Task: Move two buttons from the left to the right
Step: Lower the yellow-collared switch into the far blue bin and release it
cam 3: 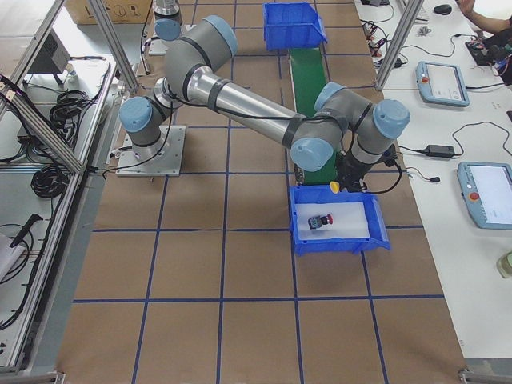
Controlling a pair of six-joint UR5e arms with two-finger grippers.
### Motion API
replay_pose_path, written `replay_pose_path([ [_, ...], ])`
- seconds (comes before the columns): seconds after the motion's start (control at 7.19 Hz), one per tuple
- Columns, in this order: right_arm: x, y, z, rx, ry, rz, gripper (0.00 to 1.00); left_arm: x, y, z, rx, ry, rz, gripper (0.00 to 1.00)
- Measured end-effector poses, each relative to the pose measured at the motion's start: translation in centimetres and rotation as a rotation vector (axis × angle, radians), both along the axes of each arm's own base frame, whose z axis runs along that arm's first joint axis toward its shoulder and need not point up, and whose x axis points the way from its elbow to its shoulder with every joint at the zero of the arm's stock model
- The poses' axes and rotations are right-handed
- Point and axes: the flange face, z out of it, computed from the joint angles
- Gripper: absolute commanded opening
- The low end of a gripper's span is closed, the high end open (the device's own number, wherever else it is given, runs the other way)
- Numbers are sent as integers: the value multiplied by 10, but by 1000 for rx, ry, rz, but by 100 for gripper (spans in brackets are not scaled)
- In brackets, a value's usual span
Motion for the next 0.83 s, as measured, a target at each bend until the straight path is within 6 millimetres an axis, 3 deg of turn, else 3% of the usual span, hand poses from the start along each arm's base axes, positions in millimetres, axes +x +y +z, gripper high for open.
replay_pose_path([
  [0.28, -15, -17, -44, -7, 5, -10, 7, 0, -2, -3, 4, 3, 1, 100],
  [0.83, -27, -38, -86, -32, 19, -14, 7, 0, -7, -11, 18, 4, 0, 100],
])
